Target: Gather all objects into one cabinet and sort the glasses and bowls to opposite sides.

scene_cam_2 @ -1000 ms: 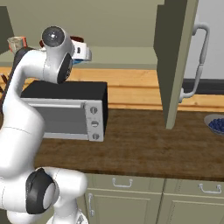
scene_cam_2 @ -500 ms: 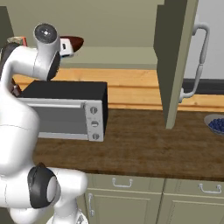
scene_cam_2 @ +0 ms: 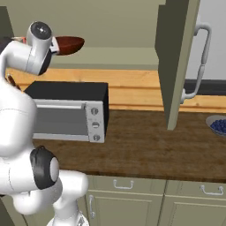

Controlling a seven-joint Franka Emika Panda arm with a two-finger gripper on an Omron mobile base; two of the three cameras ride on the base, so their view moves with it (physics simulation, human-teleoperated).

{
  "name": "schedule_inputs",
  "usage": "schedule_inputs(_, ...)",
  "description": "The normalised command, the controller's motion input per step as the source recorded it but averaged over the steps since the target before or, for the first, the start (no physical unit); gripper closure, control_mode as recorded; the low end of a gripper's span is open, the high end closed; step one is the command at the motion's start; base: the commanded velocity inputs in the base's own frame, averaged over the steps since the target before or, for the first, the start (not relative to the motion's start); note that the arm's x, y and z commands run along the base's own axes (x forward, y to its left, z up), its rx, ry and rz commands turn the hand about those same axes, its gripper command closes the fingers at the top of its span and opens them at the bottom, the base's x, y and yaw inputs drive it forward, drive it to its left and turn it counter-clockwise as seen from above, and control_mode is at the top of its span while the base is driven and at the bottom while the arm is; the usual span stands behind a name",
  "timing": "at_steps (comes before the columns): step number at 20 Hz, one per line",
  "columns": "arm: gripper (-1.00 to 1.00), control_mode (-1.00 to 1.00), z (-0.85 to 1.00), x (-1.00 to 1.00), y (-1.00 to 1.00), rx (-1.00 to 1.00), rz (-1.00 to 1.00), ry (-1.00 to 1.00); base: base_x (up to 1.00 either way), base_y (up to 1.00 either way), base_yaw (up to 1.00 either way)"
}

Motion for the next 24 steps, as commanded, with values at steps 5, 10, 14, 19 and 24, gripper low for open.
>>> schedule_inputs(5,1.0,-1.0,-0.01,0.3,0.53,0.0,0.14,0.03,0.0,0.0,0.0)
schedule_inputs(10,1.0,-1.0,-0.13,0.21,0.54,0.0,0.12,0.06,0.0,0.0,0.0)
schedule_inputs(14,1.0,-1.0,-0.06,0.31,0.43,-0.03,0.07,0.03,0.0,0.0,0.0)
schedule_inputs(19,1.0,-1.0,0.0,0.47,0.16,-0.02,0.0,0.0,0.0,0.0,0.0)
schedule_inputs(24,1.0,-1.0,-0.01,0.47,0.27,-0.06,0.0,0.0,0.0,0.0,0.0)
